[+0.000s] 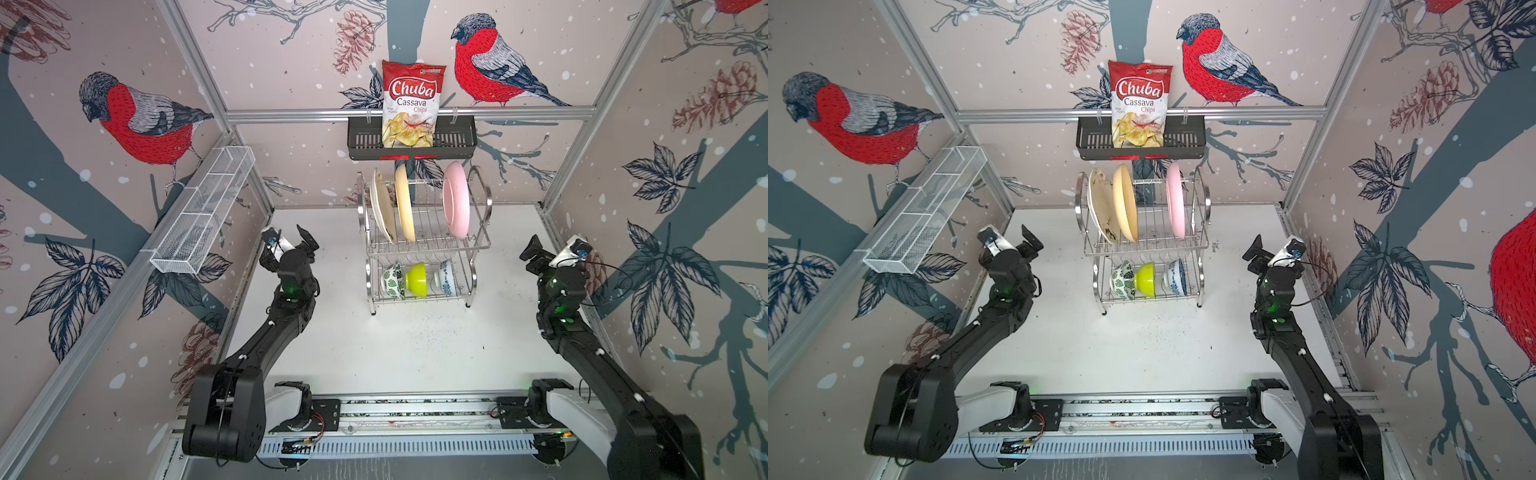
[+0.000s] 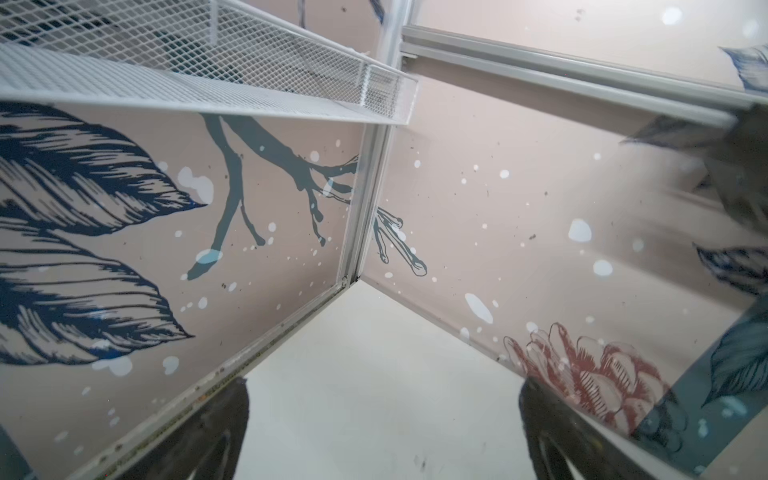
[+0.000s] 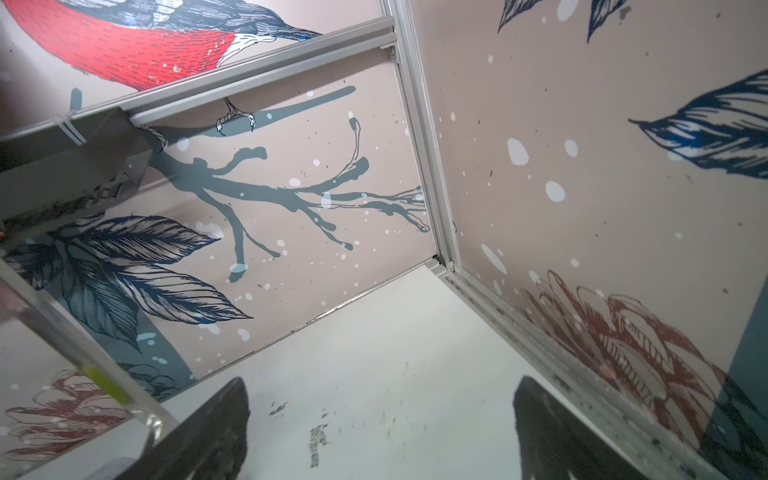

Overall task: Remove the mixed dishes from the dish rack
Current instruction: 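Raise both grippers from rest toward the upright plates in the rack, then close the right gripper on the pink plate while the left straddles the white plate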

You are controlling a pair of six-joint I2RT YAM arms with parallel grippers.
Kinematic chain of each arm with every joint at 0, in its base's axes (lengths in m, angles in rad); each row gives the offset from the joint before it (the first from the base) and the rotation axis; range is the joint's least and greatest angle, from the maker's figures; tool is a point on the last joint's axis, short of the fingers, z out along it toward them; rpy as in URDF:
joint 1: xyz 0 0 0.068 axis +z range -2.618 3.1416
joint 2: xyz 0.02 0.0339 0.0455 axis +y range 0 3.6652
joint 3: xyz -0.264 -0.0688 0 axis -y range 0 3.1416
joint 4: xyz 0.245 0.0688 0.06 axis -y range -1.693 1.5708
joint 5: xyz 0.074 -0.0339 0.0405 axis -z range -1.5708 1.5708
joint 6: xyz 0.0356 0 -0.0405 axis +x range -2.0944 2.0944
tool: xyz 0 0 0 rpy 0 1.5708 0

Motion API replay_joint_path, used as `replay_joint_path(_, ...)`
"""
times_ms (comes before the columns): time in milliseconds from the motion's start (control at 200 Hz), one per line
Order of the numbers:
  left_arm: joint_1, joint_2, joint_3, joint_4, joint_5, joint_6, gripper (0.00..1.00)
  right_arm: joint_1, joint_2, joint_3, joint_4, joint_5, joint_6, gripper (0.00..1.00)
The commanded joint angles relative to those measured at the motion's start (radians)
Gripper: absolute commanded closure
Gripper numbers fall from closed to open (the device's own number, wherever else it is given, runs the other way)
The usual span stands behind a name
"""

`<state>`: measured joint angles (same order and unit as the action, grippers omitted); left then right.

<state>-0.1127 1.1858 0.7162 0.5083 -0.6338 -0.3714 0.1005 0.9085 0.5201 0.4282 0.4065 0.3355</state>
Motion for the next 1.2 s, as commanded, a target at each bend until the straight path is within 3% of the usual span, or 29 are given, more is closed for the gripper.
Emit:
replay_joint_path(0, 0.01, -0.021, 0.134, -0.45, -0.007, -0.265, 0.0, 0.02, -0.034, 0.104, -0.443, 0.191, 0.185, 0.01)
replay_joint_path(70, 0.037, -0.037, 0.192, -0.511, 0.14, -0.292, 0.01, 0.044, -0.047, 0.153, -0.548, 0.142, 0.166, 0.0)
replay_joint_path(155, 0.065, -0.053, 0.23, -0.514, 0.319, -0.279, 0.06, 0.087, -0.072, 0.195, -0.592, 0.044, 0.098, 0.13)
replay_joint_path(295, 0.068, -0.055, 0.315, -0.57, 0.479, -0.259, 0.2, 0.139, -0.101, 0.307, -0.699, -0.003, 0.082, 0.29)
replay_joint_path(370, 0.067, -0.048, 0.361, -0.6, 0.578, -0.253, 0.26, 0.143, -0.099, 0.381, -0.733, -0.074, 0.062, 0.43)
replay_joint_path(460, 0.066, -0.034, 0.433, -0.687, 0.663, -0.257, 0.28, 0.145, -0.063, 0.491, -0.767, -0.182, 0.028, 0.52)
replay_joint_path(665, 0.028, -0.05, 0.534, -0.799, 0.831, -0.206, 0.32, 0.179, 0.129, 0.776, -0.907, -0.315, -0.009, 0.56)
replay_joint_path(745, -0.025, -0.051, 0.587, -0.851, 0.854, -0.15, 0.33, 0.208, 0.189, 0.858, -0.927, -0.331, -0.028, 0.56)
replay_joint_path(881, -0.058, -0.056, 0.607, -0.843, 1.015, -0.139, 0.36, 0.249, 0.264, 0.959, -0.934, -0.349, -0.046, 0.56)
replay_joint_path(1196, -0.116, -0.01, 0.636, -0.871, 1.07, -0.103, 0.47, 0.312, 0.421, 1.111, -0.967, -0.371, -0.06, 0.57)
